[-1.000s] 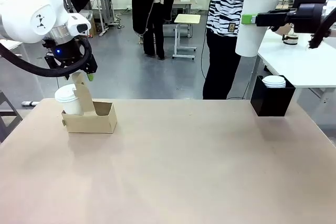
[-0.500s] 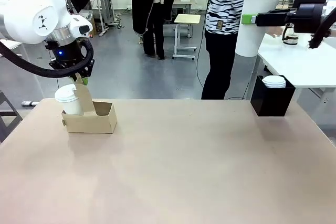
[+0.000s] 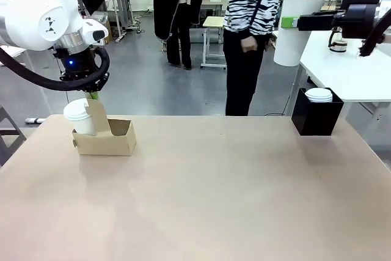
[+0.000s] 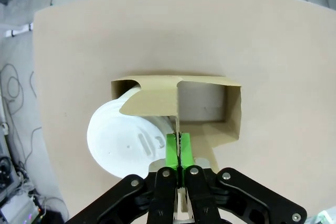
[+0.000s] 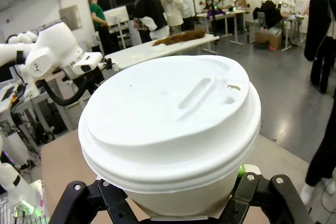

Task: Pour a drink into a cup and package it in a carrier.
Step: Position the Cup Carrier in the center of the table.

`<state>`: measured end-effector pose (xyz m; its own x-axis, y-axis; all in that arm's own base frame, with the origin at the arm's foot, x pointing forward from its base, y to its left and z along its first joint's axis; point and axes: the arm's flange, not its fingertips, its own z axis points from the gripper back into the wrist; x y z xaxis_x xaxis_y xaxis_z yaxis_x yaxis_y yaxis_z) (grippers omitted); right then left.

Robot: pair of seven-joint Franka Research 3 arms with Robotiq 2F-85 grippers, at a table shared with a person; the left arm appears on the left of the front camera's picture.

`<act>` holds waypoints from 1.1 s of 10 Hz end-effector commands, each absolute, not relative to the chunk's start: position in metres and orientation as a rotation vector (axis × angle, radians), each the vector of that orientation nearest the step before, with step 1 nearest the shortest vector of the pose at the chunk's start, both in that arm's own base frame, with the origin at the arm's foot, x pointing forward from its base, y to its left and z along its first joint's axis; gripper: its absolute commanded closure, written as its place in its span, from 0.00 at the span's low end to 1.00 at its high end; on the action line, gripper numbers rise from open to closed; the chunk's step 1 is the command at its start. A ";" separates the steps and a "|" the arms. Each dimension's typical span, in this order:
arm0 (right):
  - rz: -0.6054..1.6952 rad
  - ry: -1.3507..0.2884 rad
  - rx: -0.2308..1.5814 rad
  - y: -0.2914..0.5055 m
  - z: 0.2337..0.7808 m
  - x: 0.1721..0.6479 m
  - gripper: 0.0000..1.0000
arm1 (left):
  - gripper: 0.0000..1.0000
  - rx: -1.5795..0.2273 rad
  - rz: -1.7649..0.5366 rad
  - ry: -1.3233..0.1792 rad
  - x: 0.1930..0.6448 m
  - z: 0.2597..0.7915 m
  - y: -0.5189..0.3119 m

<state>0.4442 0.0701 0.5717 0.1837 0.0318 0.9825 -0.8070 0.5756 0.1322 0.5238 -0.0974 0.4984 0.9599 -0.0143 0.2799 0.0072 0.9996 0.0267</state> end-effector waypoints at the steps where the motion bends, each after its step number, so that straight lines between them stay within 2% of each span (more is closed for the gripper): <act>1: 0.695 -1.267 0.769 0.071 0.575 0.446 0.19 | 1.00 0.027 -0.022 -0.305 0.525 0.500 -0.098; 2: 0.695 -1.267 0.769 0.071 0.575 0.446 0.19 | 1.00 0.027 -0.022 -0.305 0.525 0.500 -0.098; 3: 0.695 -1.267 0.769 0.071 0.575 0.446 0.19 | 0.95 0.025 -0.014 -0.290 0.524 0.499 -0.098; 4: 0.695 -1.267 0.769 0.071 0.575 0.446 0.19 | 0.98 -0.063 0.055 -0.304 0.516 0.522 -0.101; 6: 0.695 -1.267 0.769 0.071 0.575 0.446 0.19 | 0.98 -0.104 0.104 -0.329 0.487 0.579 -0.119; 8: 0.695 -1.267 0.769 0.071 0.575 0.446 0.19 | 0.98 -0.115 0.089 -0.368 0.452 0.617 -0.168; 11: 0.695 -1.267 0.769 0.071 0.575 0.446 0.19 | 0.98 -0.075 0.072 -0.355 0.410 0.620 -0.260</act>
